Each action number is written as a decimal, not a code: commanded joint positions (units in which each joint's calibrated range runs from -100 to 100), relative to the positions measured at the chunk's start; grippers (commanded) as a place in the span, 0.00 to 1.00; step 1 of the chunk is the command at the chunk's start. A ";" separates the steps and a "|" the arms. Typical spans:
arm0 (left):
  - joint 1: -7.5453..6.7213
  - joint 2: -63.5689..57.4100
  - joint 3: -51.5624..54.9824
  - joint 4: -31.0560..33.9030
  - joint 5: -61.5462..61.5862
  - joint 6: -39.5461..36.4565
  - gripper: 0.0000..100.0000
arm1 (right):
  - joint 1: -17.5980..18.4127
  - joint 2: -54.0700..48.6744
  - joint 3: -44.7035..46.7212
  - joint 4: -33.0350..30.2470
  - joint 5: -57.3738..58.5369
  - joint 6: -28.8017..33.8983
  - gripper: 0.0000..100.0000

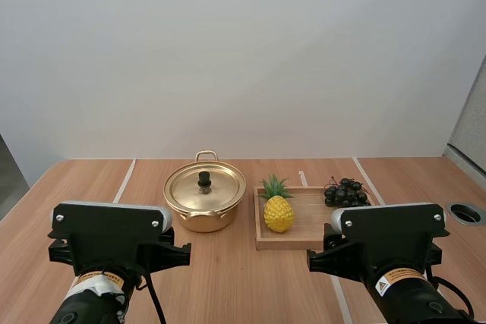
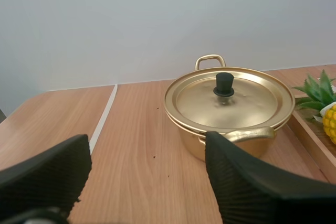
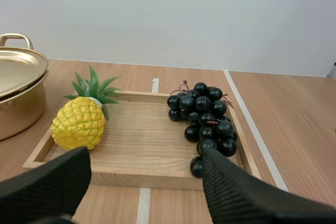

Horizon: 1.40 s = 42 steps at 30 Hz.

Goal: Open the pot, put the pineapple inside, and close it

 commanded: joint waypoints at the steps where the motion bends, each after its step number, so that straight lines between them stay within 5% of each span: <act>1: -0.19 -0.39 0.09 0.08 -1.14 -0.63 1.00 | 0.04 -0.38 0.00 -0.28 -1.60 -0.24 1.00; 8: -0.19 -0.39 0.09 -1.00 -6.36 -0.49 1.00 | 0.04 -0.38 0.00 -0.38 -22.01 -0.44 1.00; 12: -0.19 -0.39 -2.40 -1.26 -13.96 -0.49 1.00 | -0.45 -0.38 0.00 -0.38 -46.65 -1.05 1.00; 19: -0.19 -0.39 -12.00 2.73 -34.13 -0.49 1.00 | -0.45 -0.38 0.00 -0.19 -79.50 -11.45 1.00; 24: -0.19 -0.39 -20.41 2.85 -34.17 -0.49 1.00 | -0.38 -0.38 0.00 2.37 -90.48 -14.97 1.00; 35: -0.19 0.45 -34.86 2.69 -30.09 -2.48 1.00 | -0.38 -0.38 0.00 13.86 -91.40 -27.22 1.00; 42: -0.19 8.56 -42.44 2.69 -21.96 -2.81 1.00 | -0.38 -0.38 -9.74 21.22 -40.27 -28.76 1.00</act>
